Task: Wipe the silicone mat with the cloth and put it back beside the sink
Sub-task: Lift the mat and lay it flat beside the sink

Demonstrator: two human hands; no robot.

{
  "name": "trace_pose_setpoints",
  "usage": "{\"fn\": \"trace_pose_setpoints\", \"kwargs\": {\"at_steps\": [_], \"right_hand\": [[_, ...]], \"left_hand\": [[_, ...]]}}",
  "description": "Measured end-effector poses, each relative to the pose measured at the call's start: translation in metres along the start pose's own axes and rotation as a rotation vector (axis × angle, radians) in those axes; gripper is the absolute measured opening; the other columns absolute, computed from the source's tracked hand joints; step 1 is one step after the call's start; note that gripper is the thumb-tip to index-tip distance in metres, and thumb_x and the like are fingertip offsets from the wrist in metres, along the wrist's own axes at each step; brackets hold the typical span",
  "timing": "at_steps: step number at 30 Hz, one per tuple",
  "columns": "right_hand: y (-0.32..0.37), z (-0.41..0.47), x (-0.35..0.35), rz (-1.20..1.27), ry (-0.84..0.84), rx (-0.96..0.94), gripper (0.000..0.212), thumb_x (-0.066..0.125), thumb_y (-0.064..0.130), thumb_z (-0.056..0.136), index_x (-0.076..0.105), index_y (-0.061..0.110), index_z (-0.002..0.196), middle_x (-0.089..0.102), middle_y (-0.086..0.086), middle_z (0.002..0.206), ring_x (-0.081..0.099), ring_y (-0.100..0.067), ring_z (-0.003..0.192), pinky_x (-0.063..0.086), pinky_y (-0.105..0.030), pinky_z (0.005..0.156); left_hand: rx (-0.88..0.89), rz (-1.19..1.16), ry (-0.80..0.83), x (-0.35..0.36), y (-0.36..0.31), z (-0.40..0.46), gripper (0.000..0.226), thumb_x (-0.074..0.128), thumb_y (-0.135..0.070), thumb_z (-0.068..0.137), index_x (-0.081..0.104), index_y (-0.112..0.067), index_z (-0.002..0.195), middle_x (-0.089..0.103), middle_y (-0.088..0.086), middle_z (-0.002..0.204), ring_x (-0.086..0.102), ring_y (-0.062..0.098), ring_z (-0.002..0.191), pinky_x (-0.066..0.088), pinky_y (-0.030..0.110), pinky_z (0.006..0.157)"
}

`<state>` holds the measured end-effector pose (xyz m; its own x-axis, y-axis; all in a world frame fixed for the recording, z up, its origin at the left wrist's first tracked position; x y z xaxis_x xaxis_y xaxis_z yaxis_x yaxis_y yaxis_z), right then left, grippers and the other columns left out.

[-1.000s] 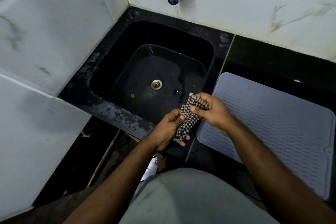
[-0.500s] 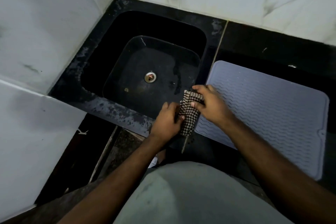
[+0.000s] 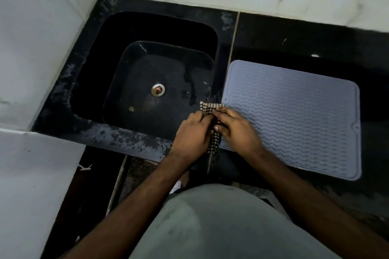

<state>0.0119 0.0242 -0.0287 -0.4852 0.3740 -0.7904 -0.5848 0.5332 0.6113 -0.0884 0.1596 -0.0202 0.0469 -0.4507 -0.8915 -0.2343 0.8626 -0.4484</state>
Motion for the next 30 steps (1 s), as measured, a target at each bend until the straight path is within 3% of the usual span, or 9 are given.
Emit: {"fn": "trace_pose_setpoints", "kwargs": {"at_steps": [4,7,12,15,17,23,27,30], "right_hand": [[-0.012,-0.009,-0.013,-0.031,-0.144,0.048,0.037,0.067,0.023,0.092,0.063,0.016,0.128,0.061,-0.002,0.128,0.058,-0.023,0.115,0.049,-0.034,0.095],[-0.031,-0.017,-0.023,-0.048,-0.179,0.159,0.038,0.067,0.021,0.092,0.063,0.01,0.128,0.061,-0.008,0.126,0.06,-0.029,0.113,0.051,-0.037,0.094],[-0.058,-0.052,-0.039,-0.066,-0.273,0.324,0.041,0.067,0.019,0.091,0.061,0.008,0.13,0.059,-0.013,0.123,0.058,-0.033,0.112,0.05,-0.041,0.095],[-0.074,-0.076,-0.05,-0.048,-0.337,0.427,0.037,0.064,0.017,0.093,0.061,0.008,0.129,0.057,-0.013,0.12,0.057,-0.033,0.111,0.051,-0.042,0.094],[-0.087,-0.09,-0.058,-0.051,-0.357,0.466,0.035,0.063,0.017,0.093,0.063,0.01,0.127,0.057,-0.012,0.118,0.058,-0.033,0.109,0.052,-0.044,0.091],[-0.144,-0.113,-0.104,-0.081,-0.439,0.586,0.032,0.06,0.018,0.094,0.064,0.009,0.125,0.056,-0.013,0.119,0.057,-0.033,0.107,0.052,-0.046,0.089],[-0.183,-0.118,-0.138,-0.122,-0.476,0.651,0.034,0.059,0.014,0.094,0.061,0.003,0.126,0.053,-0.018,0.12,0.054,-0.038,0.107,0.05,-0.044,0.092],[-0.206,-0.122,-0.158,-0.108,-0.47,0.686,0.038,0.057,0.012,0.095,0.057,0.001,0.131,0.049,-0.021,0.121,0.05,-0.038,0.108,0.045,-0.042,0.095]], "left_hand": [[0.042,-0.167,-0.086,-0.005,-0.016,0.014,0.04,0.056,-0.017,0.092,0.056,-0.01,0.131,0.053,0.011,0.122,0.051,0.028,0.112,0.046,0.044,0.099],[0.076,-0.261,-0.062,-0.002,-0.032,0.03,0.039,0.057,-0.015,0.095,0.055,-0.004,0.132,0.051,0.013,0.126,0.05,0.028,0.119,0.042,0.04,0.106],[0.173,-0.353,-0.007,0.019,-0.063,0.044,0.036,0.058,-0.007,0.093,0.058,0.0,0.129,0.055,0.018,0.121,0.055,0.033,0.116,0.042,0.04,0.106],[0.155,-0.32,0.016,0.032,-0.078,0.051,0.038,0.056,-0.015,0.091,0.059,-0.002,0.127,0.056,0.018,0.12,0.054,0.036,0.115,0.04,0.047,0.108],[0.111,-0.293,0.024,0.036,-0.085,0.055,0.043,0.056,-0.022,0.091,0.058,-0.003,0.13,0.055,0.02,0.121,0.054,0.038,0.116,0.041,0.051,0.108],[-0.132,-0.239,-0.068,0.032,-0.094,0.088,0.047,0.064,-0.014,0.093,0.053,0.006,0.134,0.05,0.027,0.126,0.05,0.043,0.12,0.04,0.045,0.109],[-0.344,-0.112,-0.083,0.031,-0.081,0.109,0.032,0.058,-0.014,0.095,0.055,0.01,0.116,0.046,0.032,0.122,0.054,0.05,0.106,0.047,0.05,0.097],[-0.464,-0.041,-0.059,0.033,-0.086,0.114,0.028,0.053,-0.013,0.097,0.051,0.009,0.114,0.04,0.031,0.128,0.057,0.052,0.101,0.048,0.052,0.091]]}}
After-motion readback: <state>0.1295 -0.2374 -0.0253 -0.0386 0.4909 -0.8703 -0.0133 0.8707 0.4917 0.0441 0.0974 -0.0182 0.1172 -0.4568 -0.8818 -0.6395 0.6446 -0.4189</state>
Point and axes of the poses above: each hand's wrist, its own z-axis towards the middle knuckle, its own x-axis out of the palm, y = z × x, the point moved 1 cm from there along z, towards the middle knuckle
